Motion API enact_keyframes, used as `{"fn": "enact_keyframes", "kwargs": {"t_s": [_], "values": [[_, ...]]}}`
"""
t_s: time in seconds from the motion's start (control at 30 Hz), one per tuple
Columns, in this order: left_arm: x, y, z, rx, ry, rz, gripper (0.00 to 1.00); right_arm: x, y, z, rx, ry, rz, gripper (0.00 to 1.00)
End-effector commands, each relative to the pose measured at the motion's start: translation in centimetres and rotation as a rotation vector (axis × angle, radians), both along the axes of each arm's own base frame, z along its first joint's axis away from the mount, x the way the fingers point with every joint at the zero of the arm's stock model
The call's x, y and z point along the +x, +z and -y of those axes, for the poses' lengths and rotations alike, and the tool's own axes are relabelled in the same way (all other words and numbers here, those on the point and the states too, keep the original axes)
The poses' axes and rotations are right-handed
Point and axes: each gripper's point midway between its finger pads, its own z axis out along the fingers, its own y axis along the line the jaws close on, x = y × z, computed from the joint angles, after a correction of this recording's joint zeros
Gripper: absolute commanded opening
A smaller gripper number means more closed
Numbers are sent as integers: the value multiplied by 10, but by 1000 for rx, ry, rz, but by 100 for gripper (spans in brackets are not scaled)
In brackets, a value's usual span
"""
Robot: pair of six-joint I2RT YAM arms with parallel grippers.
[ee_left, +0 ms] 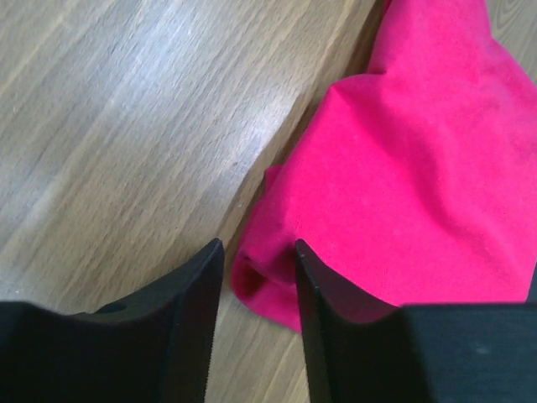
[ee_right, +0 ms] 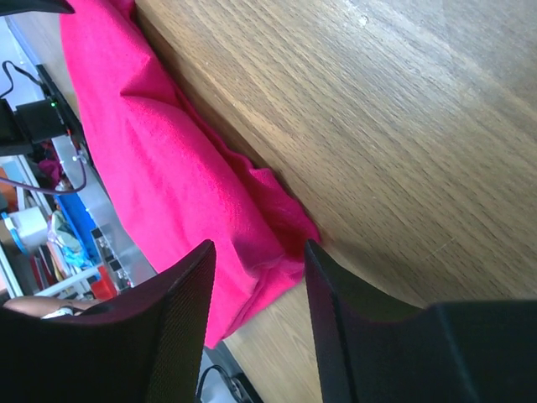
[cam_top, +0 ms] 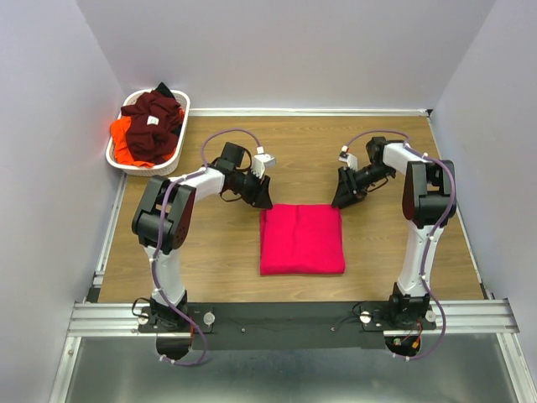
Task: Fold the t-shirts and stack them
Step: Fold the tshirt
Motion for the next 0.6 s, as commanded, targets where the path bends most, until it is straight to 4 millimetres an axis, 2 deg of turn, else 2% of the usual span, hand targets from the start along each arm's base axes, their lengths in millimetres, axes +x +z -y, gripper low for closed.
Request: {"fn": "enact_keyframes", "kwargs": {"t_s": [0.0,0.1,0.17,0.3,0.4,0.43,0.57], "values": [[-5,-1,0,-19,-7,-51,44,1,6,-1,-13,12,40,51],[-8,-1,-1,-33,-18,-72,40,0,8,-3,-7,13,42,47],[-9,0,-1,-40,-19,-77,33,1,10,-4,-4,10,43,41],[-5,4,-4,-48,-7,-65,25,3,17,-7,9,9,59,37],[-2,7,-7,-47,4,-53,14,5,19,-7,9,8,65,29],[0,10,-10,-50,12,-46,8,5,21,-7,8,7,69,25],[1,17,-16,-59,28,-37,0,5,27,-6,5,7,85,14]]}}
